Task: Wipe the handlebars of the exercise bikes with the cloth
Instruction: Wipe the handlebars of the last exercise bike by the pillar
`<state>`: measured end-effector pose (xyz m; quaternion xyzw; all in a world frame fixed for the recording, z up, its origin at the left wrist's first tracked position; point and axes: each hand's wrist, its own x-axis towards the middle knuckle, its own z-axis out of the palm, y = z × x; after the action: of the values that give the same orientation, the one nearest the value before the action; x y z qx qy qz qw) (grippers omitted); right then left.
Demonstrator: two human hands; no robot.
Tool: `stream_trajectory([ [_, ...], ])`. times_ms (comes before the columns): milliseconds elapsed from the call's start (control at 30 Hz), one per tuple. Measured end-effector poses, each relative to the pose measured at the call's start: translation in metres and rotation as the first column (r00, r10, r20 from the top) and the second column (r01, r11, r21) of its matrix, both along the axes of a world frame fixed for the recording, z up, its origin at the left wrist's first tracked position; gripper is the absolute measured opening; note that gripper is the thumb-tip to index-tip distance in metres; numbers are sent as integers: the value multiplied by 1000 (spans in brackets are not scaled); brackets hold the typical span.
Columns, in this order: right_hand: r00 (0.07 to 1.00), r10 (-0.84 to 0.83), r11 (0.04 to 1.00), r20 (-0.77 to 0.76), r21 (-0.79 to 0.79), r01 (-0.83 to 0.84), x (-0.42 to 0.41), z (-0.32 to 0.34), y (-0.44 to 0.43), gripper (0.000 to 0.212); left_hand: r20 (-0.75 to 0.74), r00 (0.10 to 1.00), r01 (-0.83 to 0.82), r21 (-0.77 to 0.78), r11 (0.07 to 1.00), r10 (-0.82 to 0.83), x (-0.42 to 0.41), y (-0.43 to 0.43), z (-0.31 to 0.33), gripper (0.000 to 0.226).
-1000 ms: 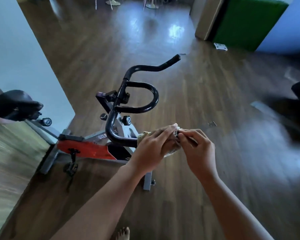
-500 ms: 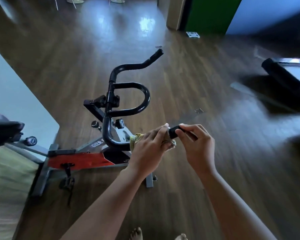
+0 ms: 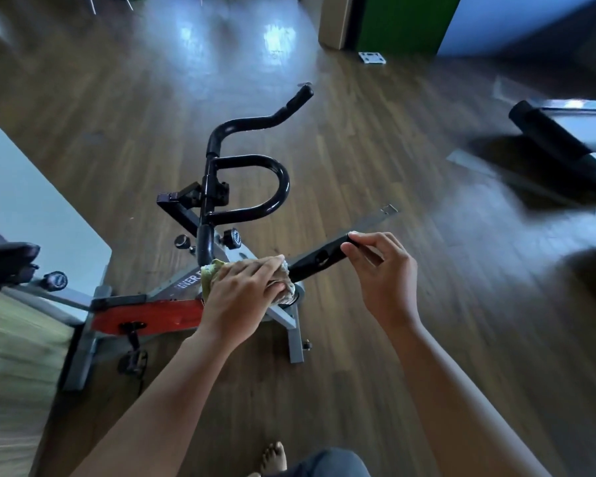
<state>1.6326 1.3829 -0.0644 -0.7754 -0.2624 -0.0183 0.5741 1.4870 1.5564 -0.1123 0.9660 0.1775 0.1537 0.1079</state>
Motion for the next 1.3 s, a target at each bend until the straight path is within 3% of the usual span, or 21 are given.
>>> stream_trajectory([
  [167,1000,-28,1000,13,-2,28,-3,-3,2,15,4,999,41,-95,995,-41,16,-15,4,55],
  [433,999,-41,999,12,-10,41,-7,0,2,15,-37,999,30,-23,999,-31,-19,28,-4,44],
  [667,998,-64,997,26,-36,65,-8,1,3,15,36,999,23,-69,997,-20,12,-5,-2,43],
  [833,991,-64,991,119,-106,77,-11,4,2,14,106,994,26,-83,996,-17,7,-10,-11,43],
  [1067,968,-3,961,250,-266,72,-5,18,2,7,219,959,-138,-188,972,179,-27,19,-24,34],
  [1167,936,53,938,347,-338,73,-6,26,11,5,331,874,-198,-425,883,355,-29,23,-18,27],
  [1300,864,235,912,445,-409,-37,-24,31,37,6,413,782,-232,-501,834,466,-25,26,-19,22],
])
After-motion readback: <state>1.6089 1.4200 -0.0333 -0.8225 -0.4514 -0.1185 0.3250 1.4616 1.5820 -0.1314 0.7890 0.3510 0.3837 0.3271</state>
